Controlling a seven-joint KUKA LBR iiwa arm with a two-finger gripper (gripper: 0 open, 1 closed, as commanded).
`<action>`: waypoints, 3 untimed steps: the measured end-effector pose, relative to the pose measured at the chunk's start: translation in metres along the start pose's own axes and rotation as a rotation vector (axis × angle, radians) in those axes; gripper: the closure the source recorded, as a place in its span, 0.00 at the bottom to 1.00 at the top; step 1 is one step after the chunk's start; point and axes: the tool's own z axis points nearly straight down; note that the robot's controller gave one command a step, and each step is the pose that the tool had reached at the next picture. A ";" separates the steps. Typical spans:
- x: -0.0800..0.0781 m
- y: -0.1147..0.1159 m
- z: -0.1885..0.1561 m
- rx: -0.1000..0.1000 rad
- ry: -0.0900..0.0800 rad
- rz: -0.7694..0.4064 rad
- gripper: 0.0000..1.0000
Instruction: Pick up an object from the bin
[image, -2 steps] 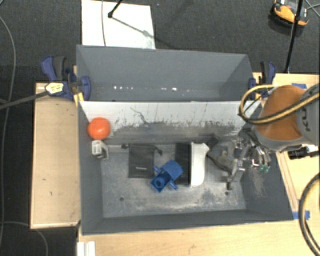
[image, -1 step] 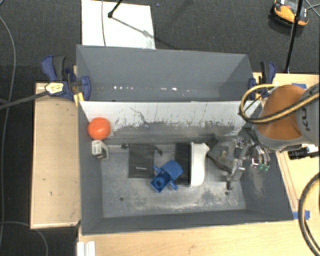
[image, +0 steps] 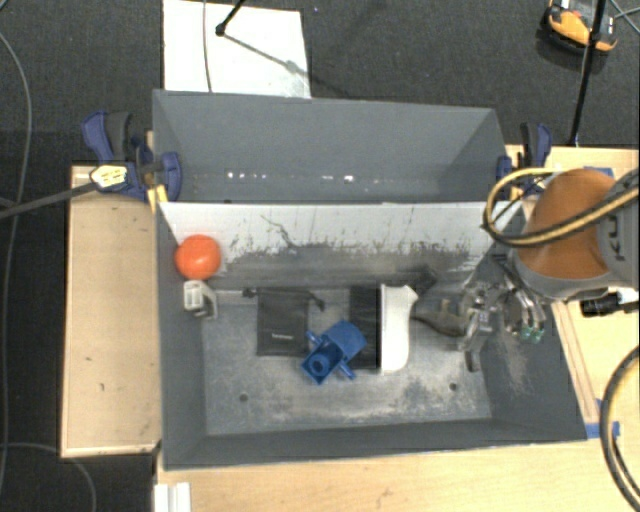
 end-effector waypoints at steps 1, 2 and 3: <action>0.000 0.000 0.000 0.000 0.000 -0.001 1.00; 0.000 0.001 -0.036 0.000 0.001 -0.005 1.00; -0.022 0.000 -0.189 0.000 -0.004 0.019 1.00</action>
Offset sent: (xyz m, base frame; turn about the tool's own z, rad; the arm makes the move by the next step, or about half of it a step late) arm -0.0002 0.0016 0.0491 -0.0029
